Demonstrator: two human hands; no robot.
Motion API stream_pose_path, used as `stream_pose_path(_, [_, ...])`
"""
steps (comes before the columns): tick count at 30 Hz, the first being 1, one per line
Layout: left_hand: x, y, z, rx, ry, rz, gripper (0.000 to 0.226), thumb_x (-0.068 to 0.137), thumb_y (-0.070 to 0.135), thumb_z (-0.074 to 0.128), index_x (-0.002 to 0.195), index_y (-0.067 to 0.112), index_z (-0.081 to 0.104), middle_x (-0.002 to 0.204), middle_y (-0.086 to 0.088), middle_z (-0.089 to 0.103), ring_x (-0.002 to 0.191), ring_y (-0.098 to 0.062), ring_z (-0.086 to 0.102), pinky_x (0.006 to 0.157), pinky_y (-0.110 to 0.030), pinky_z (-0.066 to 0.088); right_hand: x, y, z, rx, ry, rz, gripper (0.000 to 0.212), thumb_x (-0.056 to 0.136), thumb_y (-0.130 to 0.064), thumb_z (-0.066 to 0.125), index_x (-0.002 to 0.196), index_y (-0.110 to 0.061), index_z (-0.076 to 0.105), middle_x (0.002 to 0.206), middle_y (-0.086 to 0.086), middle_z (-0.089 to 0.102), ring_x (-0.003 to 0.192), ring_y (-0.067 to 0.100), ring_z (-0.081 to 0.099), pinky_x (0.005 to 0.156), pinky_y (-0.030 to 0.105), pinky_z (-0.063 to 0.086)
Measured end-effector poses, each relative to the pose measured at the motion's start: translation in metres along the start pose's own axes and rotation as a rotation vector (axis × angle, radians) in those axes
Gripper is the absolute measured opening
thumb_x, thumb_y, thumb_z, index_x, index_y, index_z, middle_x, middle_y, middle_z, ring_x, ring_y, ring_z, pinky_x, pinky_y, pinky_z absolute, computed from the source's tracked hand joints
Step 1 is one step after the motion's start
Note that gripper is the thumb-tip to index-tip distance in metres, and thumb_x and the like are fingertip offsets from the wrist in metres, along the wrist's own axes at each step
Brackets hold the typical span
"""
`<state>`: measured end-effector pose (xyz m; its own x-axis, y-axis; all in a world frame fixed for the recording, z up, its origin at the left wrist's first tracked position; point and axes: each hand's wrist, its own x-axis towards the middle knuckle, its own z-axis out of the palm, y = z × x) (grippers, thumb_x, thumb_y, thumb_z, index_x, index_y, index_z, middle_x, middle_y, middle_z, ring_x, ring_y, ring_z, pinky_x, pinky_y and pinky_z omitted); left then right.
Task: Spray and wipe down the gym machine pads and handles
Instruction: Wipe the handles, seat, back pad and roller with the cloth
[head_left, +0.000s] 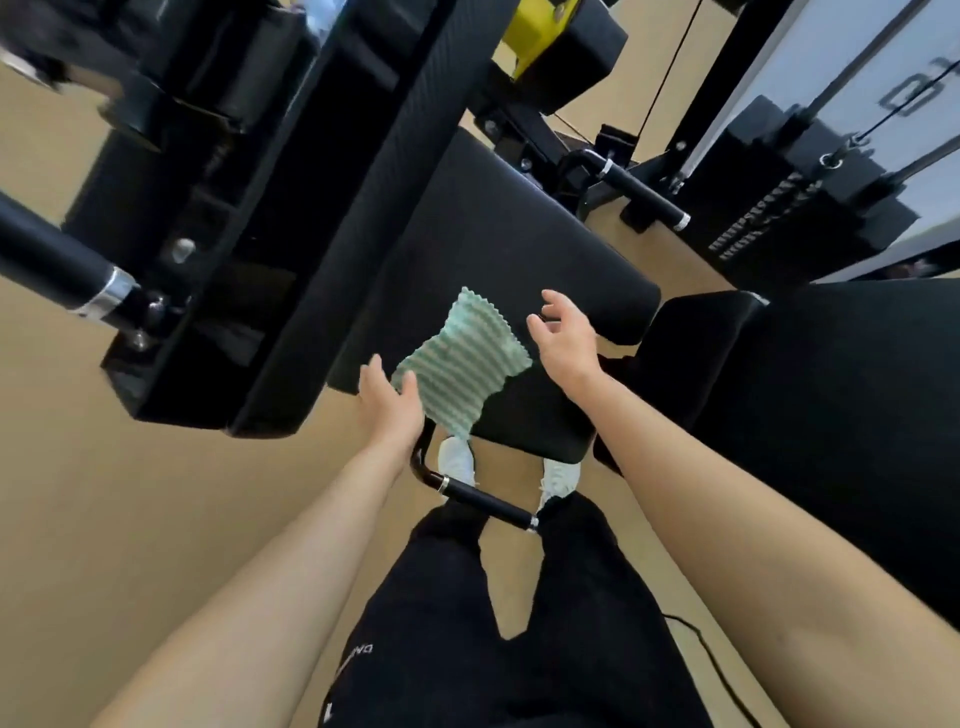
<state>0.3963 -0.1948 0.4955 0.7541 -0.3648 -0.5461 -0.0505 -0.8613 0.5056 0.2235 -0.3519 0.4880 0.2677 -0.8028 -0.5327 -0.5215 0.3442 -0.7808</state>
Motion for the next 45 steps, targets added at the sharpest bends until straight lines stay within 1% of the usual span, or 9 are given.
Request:
stream_pose_path(3, [0.006, -0.016, 0.021, 0.267, 0.171, -0.036, 0.057, 0.108, 0.024, 0.048, 0.161, 0.015, 0.029, 0.17, -0.009, 0.022, 0.153, -0.034, 0.026, 0.123, -0.05, 0.027, 0.006, 0.014, 0.016, -0.103, -0.027, -0.011, 0.041, 0.105, -0.024, 0.057, 0.145, -0.017, 0.053, 0.138, 0.004, 0.055, 0.118, 0.019, 0.059, 0.103, 0.037, 0.05])
stream_pose_path(7, [0.008, -0.042, 0.051, 0.455, 0.173, 0.534, 0.048, 0.098, 0.009, 0.058, 0.146, 0.009, 0.053, 0.156, -0.012, 0.048, 0.142, -0.034, 0.042, 0.118, -0.048, 0.034, -0.006, 0.053, 0.045, -0.236, -0.152, -0.155, 0.033, 0.103, -0.017, 0.059, 0.136, -0.014, 0.061, 0.13, 0.002, 0.056, 0.112, 0.021, 0.061, 0.098, 0.036, 0.05])
stream_pose_path(10, [0.02, -0.057, 0.073, 0.572, 0.016, 0.74, 0.053, 0.099, 0.006, 0.057, 0.151, 0.007, 0.049, 0.162, -0.011, 0.042, 0.151, -0.033, 0.036, 0.123, -0.049, 0.032, -0.003, 0.083, 0.07, -0.286, -0.17, -0.29, 0.038, 0.102, -0.006, 0.058, 0.139, -0.007, 0.059, 0.145, 0.007, 0.053, 0.133, 0.024, 0.053, 0.112, 0.035, 0.044])
stream_pose_path(16, [0.077, -0.057, 0.082, 0.766, 0.049, 0.864, 0.054, 0.108, 0.02, 0.045, 0.159, 0.007, 0.036, 0.169, -0.013, 0.026, 0.159, -0.03, 0.019, 0.128, -0.049, 0.022, 0.034, 0.1, 0.115, -0.26, -0.15, -0.454, 0.052, 0.103, -0.002, 0.054, 0.154, -0.001, 0.043, 0.165, 0.013, 0.034, 0.156, 0.024, 0.025, 0.125, 0.024, 0.014])
stream_pose_path(21, [0.101, -0.028, 0.095, 0.889, 0.195, 0.846, 0.055, 0.11, 0.033, 0.036, 0.161, 0.012, 0.034, 0.169, -0.012, 0.026, 0.159, -0.03, 0.019, 0.129, -0.051, 0.018, 0.056, 0.114, 0.129, -0.5, -0.148, -0.56, 0.059, 0.112, -0.031, 0.03, 0.164, -0.007, 0.012, 0.173, 0.009, 0.004, 0.16, 0.018, -0.004, 0.13, 0.031, 0.001])
stream_pose_path(26, [0.126, 0.013, 0.122, 0.982, 0.226, 0.865, 0.062, 0.109, 0.037, 0.028, 0.165, 0.011, 0.017, 0.173, -0.014, 0.009, 0.16, -0.032, 0.005, 0.129, -0.055, 0.007, 0.09, 0.101, 0.112, -0.568, -0.05, -0.393, 0.063, 0.109, -0.04, 0.012, 0.164, -0.014, -0.006, 0.171, 0.002, -0.015, 0.157, 0.015, -0.018, 0.13, 0.04, -0.006])
stream_pose_path(37, [0.121, 0.072, 0.227, 1.165, -0.033, 1.234, 0.068, 0.111, 0.045, 0.018, 0.165, 0.012, -0.007, 0.173, -0.006, -0.014, 0.16, -0.033, -0.012, 0.128, -0.058, -0.006, 0.14, 0.141, 0.019, -0.592, 0.136, 0.028, 0.066, 0.111, -0.035, 0.022, 0.162, -0.017, -0.015, 0.171, 0.004, -0.022, 0.158, 0.019, -0.019, 0.128, 0.041, -0.011])
stream_pose_path(41, [0.112, 0.065, 0.233, 1.175, -0.239, 1.444, 0.07, 0.109, 0.041, 0.035, 0.166, 0.011, 0.008, 0.174, -0.008, -0.001, 0.161, -0.033, -0.003, 0.129, -0.058, 0.001, 0.13, 0.145, 0.015, -0.485, 0.246, 0.194, 0.069, 0.109, -0.029, 0.032, 0.164, -0.01, -0.005, 0.172, 0.009, -0.013, 0.159, 0.024, -0.012, 0.13, 0.045, -0.005])
stream_pose_path(45, [0.111, 0.072, 0.213, 0.799, 0.006, 1.294, 0.054, 0.104, 0.02, 0.048, 0.157, 0.009, 0.042, 0.167, -0.011, 0.033, 0.157, -0.033, 0.026, 0.127, -0.053, 0.021, 0.118, 0.133, 0.023, -0.412, 0.267, -0.028, 0.073, 0.104, -0.043, 0.041, 0.166, -0.019, 0.009, 0.174, 0.006, -0.004, 0.159, 0.036, -0.006, 0.129, 0.054, 0.0])
